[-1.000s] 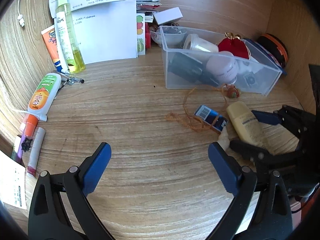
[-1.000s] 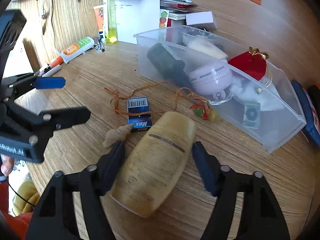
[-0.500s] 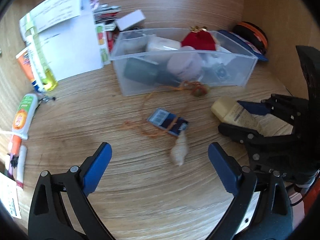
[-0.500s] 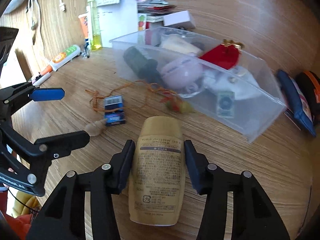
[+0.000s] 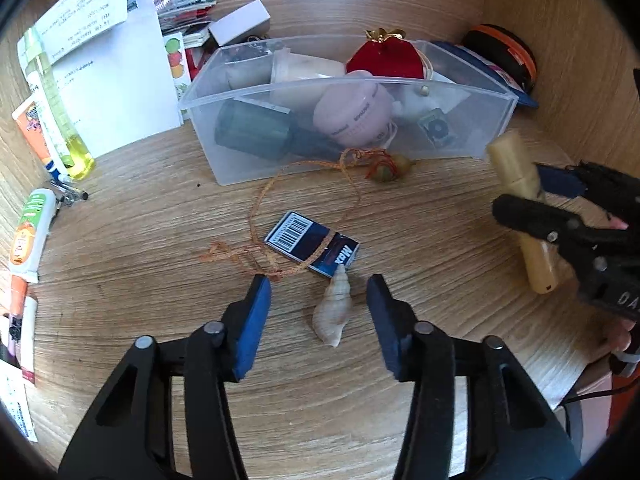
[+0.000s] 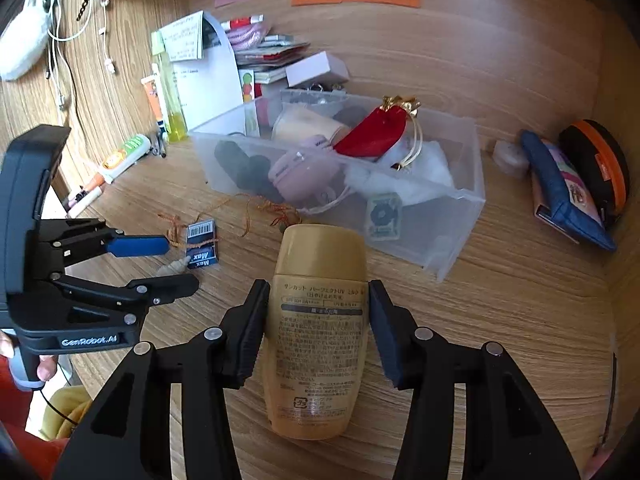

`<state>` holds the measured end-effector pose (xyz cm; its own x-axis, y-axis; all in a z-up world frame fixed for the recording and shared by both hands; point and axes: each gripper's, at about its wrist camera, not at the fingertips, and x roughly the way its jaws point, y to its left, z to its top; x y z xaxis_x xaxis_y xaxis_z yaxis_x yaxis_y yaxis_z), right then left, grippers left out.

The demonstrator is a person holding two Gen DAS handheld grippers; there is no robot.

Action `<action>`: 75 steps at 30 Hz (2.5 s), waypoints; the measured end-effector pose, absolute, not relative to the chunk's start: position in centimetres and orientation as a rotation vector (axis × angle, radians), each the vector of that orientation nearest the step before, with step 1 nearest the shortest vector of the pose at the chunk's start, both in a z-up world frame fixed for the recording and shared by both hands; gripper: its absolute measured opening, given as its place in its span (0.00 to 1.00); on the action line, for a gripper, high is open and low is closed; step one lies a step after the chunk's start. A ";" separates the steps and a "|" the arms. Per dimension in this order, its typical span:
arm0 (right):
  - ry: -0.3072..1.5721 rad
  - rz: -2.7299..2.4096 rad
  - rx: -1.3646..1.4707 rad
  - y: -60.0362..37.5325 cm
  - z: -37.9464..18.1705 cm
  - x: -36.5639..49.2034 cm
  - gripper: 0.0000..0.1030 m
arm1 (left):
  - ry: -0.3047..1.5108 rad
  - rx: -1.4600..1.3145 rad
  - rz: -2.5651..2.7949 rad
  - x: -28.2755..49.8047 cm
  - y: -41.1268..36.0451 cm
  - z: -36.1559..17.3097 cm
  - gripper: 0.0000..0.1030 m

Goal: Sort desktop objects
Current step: 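Grasp the small shell with the left gripper while the right grasps the cream tube, then carry the shell and cream tube over the clear box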

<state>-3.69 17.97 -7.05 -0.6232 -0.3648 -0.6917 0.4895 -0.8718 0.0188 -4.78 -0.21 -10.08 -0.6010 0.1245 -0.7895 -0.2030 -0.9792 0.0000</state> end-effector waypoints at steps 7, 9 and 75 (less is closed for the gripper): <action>0.210 -2.456 0.971 18.5 -6.2 -3.8 0.44 | 0.159 -1.287 2.656 -4.1 0.1 -10.1 0.17; 0.202 -2.457 0.961 18.6 -5.9 -3.8 0.44 | 0.157 -1.285 2.649 -3.9 0.1 -10.1 0.17; 0.234 -2.592 0.872 21.0 0.2 -16.6 0.40 | -0.067 -1.149 2.682 -20.0 -4.4 -2.4 0.17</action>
<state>-16.56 20.97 0.17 -0.7280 -0.3132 -0.6098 0.4173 -0.9082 -0.0317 -19.95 -4.45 -2.43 -0.6690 0.2208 -0.7097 -0.1850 -0.9743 -0.1287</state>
